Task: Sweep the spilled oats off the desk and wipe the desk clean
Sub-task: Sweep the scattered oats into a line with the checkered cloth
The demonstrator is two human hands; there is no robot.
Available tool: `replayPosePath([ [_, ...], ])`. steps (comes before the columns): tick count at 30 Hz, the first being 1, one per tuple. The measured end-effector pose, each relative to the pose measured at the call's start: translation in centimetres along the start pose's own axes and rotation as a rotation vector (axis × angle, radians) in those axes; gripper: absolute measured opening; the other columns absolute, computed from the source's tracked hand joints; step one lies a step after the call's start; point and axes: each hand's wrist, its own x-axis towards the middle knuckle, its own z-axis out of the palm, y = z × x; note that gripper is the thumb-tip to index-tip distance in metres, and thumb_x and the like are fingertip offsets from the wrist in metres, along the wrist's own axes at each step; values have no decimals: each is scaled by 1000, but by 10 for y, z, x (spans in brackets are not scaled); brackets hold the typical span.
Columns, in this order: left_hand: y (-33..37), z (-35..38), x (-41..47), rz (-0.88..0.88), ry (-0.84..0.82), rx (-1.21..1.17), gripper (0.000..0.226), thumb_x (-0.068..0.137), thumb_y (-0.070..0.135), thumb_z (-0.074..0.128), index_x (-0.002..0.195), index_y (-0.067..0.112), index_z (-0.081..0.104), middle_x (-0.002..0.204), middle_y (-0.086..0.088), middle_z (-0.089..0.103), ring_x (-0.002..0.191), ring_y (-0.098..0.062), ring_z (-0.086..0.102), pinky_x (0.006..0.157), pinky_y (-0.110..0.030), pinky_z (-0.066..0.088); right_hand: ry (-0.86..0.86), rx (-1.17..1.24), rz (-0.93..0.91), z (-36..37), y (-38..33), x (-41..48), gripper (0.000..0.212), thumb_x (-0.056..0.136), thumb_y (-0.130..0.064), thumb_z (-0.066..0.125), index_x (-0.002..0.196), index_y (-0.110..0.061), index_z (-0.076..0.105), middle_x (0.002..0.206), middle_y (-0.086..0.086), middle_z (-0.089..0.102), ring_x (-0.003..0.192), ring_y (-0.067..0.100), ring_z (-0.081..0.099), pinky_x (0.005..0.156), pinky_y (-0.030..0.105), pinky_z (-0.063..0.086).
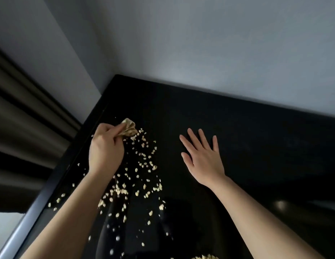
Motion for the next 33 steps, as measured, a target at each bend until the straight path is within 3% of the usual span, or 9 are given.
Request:
replayPosePath([
  [6,-41,11,89,-72,108,132,41,89,4,48,123,18,65,109,-10,53,95,-29,55,78,-35,44,33,1,78,-2,-10,65,59,96,-56,4,152,-38,7,162,-5,3,150,24,-3,119,57,3],
  [10,-59,29,113,-93,-30,245,42,87,2,47,122,16,65,110,-12,53,96,-36,54,73,-41,44,52,-18,102,0,-11,77,57,98,-56,9,152,-38,11,162,-6,7,150,24,1,119,57,6],
  [16,-40,49,85,182,-247,182,49,83,-5,52,125,20,63,112,-6,55,102,-28,54,77,-42,52,33,-23,111,-1,-11,77,57,98,-57,11,152,-40,9,162,-9,3,150,20,-4,119,54,1],
  [21,-6,53,12,547,-456,78,56,66,-8,64,113,21,66,101,-2,57,86,-22,57,57,-36,57,23,-9,111,-3,-12,76,58,97,-55,7,153,-38,9,163,-8,2,149,20,-6,119,53,-1],
  [26,-7,35,-45,760,-657,-26,52,73,2,40,111,25,66,95,4,53,80,-15,52,51,-26,52,5,23,113,-2,-20,54,57,97,-51,6,153,-37,7,163,-9,1,149,18,-7,120,51,-2],
  [30,-14,19,-49,607,-846,-142,47,87,0,51,122,28,64,103,7,50,87,-12,54,74,-28,54,-20,-5,106,0,-23,28,57,96,-51,3,151,-38,1,162,-10,-3,149,16,-9,119,49,-3],
  [33,-15,11,-16,426,-705,-193,47,88,-3,50,122,26,65,101,5,51,81,-13,57,75,-29,52,1,-11,116,-1,-23,27,55,98,-51,7,152,-38,7,162,-10,2,149,17,-5,120,49,0],
])
